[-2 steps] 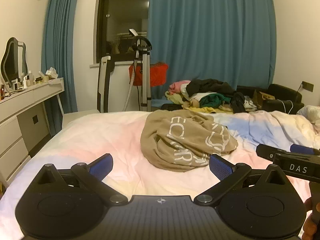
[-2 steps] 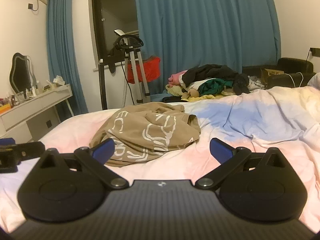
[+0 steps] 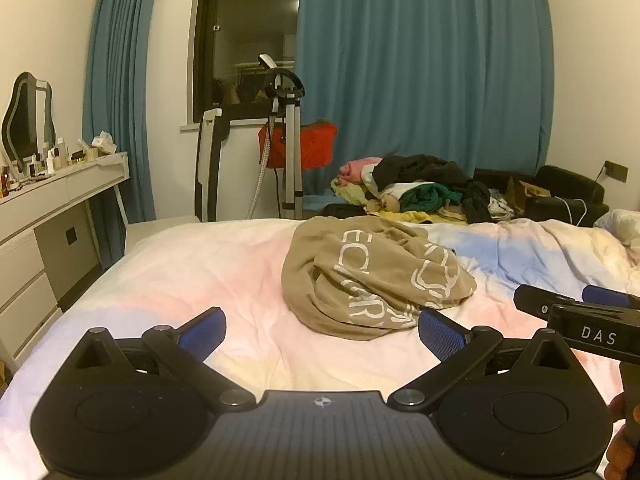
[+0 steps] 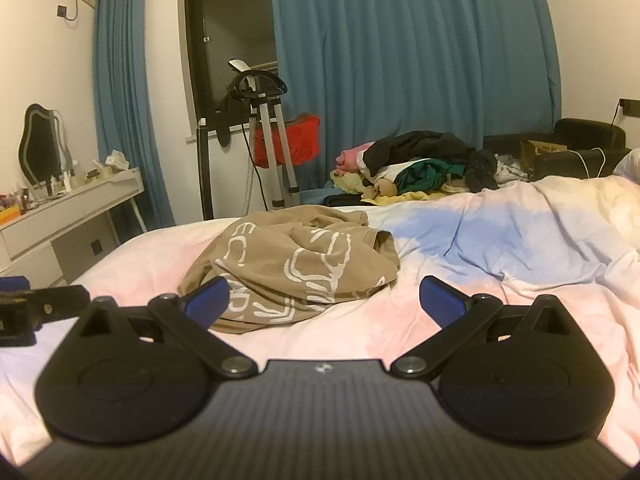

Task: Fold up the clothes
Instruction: 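Move both grippers toward the crumpled beige T-shirt on the bed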

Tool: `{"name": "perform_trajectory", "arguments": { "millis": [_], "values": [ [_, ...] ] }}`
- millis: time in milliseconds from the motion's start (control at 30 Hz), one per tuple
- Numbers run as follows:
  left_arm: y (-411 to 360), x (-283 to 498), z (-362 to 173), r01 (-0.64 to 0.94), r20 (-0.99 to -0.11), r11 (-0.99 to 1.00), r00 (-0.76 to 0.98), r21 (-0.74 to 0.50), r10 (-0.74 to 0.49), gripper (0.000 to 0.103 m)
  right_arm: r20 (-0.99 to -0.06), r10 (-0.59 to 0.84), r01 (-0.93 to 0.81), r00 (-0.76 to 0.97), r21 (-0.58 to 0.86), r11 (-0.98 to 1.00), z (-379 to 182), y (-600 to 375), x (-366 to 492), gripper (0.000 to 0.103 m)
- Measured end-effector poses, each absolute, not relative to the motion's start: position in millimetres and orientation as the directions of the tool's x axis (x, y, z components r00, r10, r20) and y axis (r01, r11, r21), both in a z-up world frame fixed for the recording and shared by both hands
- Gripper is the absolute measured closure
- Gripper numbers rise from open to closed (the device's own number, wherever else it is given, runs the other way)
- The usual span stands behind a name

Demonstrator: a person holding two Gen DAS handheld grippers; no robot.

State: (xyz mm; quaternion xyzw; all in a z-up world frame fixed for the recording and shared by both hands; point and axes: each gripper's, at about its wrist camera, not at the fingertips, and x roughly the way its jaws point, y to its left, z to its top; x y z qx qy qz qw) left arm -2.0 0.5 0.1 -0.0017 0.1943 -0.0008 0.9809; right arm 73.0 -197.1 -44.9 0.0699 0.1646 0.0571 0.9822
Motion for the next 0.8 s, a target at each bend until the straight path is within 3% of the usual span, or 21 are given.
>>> {"name": "perform_trajectory", "arguments": {
  "millis": [300,533,800],
  "values": [
    [-7.2,-13.5,1.0,-0.001,-0.367,1.0,0.93,0.019,0.008,0.0,-0.262,0.146,-0.103,0.954,0.168,0.98,-42.2,-201.4,61.7,0.0],
    [-20.7,-15.4,7.1,-0.005,-0.345,0.998,0.938,0.06,0.025,0.0,-0.273,0.139,-0.093,0.952,0.174,0.98,-38.0,-205.0,62.0,0.0],
    [-17.6,-12.2,3.6,0.001,-0.352,1.0,0.936,0.019,0.006,0.0,-0.269,0.128,-0.083,0.955,0.175,0.981,-35.9,-209.5,57.9,0.0]
  ]
}}
